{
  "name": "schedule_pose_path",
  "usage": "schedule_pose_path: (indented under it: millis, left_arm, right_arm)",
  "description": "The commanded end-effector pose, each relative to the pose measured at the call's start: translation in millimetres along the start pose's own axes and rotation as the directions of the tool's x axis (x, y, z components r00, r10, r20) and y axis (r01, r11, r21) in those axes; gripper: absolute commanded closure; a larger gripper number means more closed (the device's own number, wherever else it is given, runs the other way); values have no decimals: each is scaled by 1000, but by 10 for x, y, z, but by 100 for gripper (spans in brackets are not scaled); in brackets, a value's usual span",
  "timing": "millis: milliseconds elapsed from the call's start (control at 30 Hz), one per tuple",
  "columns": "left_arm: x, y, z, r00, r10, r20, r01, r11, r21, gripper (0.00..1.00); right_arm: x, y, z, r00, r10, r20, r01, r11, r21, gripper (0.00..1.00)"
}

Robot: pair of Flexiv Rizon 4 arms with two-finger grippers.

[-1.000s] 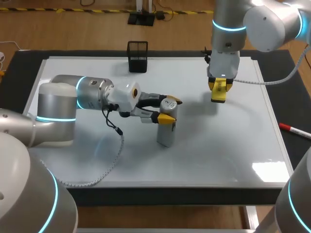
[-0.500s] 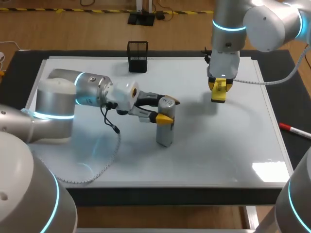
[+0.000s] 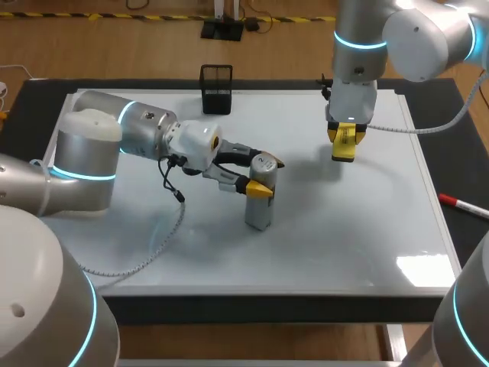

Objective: Pick up the inspection probe, press it on each red-marked spot on the whiteboard one by one, put down the probe, pick up the eraser, and wipe off all the red marks.

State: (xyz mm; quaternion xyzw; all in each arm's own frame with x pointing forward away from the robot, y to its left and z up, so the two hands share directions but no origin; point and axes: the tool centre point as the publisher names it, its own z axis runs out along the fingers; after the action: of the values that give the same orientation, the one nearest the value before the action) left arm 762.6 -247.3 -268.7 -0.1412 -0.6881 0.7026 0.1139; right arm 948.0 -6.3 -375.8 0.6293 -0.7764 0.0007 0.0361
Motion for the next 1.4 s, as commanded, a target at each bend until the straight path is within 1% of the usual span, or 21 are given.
schedule_pose_path:
  millis: [33, 233, 400, 700, 800, 867, 900, 967, 1133, 1267, 1400]
  left_arm:
    - [-3, -17, -1, 1000, -2, 0, 2, 1000, -4, 100]
    - [-1, -14, 1, 1000, -3, -4, 3, 1000, -2, 100]
    - [6, -50, 2, 1000, -2, -3, 2, 1000, 11, 100]
    - [-21, -200, -84, 1000, 16, 15, -16, 999, 43, 100]
    - [-51, -247, -168, 999, 21, 37, -23, 999, 48, 100]
    - [-73, -280, -236, 998, 18, 66, -22, 998, 58, 100]
    - [-91, -296, -272, 997, 17, 75, -21, 999, 49, 100]
    - [-131, -337, -342, 995, 10, 101, -17, 998, 67, 100]
    - [-223, -453, -519, 989, 29, 147, -39, 997, 65, 100]
    - [-288, -541, -737, 979, 42, 202, -59, 995, 78, 100]
    - [-336, -581, -967, 968, 48, 248, -67, 995, 68, 100]
  right_arm:
    - [4, -9, -10, 1000, -2, -3, 2, 1000, 0, 100]
    - [4, -9, -10, 1000, -2, -3, 2, 1000, 0, 100]
    - [4, -9, -10, 1000, -2, -3, 2, 1000, 0, 100]
    - [4, -9, -10, 1000, -2, -3, 2, 1000, 0, 100]
    - [4, -9, -10, 1000, -2, -3, 2, 1000, 0, 100]
    - [4, -9, -10, 1000, -2, -3, 2, 1000, 0, 100]
    - [4, -9, -10, 1000, -2, -3, 2, 1000, 0, 100]
    - [4, -9, -10, 1000, -2, -3, 2, 1000, 0, 100]
    - [4, -9, -10, 1000, -2, -3, 2, 1000, 0, 100]
    - [4, -9, -10, 1000, -2, -3, 2, 1000, 0, 100]
    - [4, -9, -10, 1000, -2, -3, 2, 1000, 0, 100]
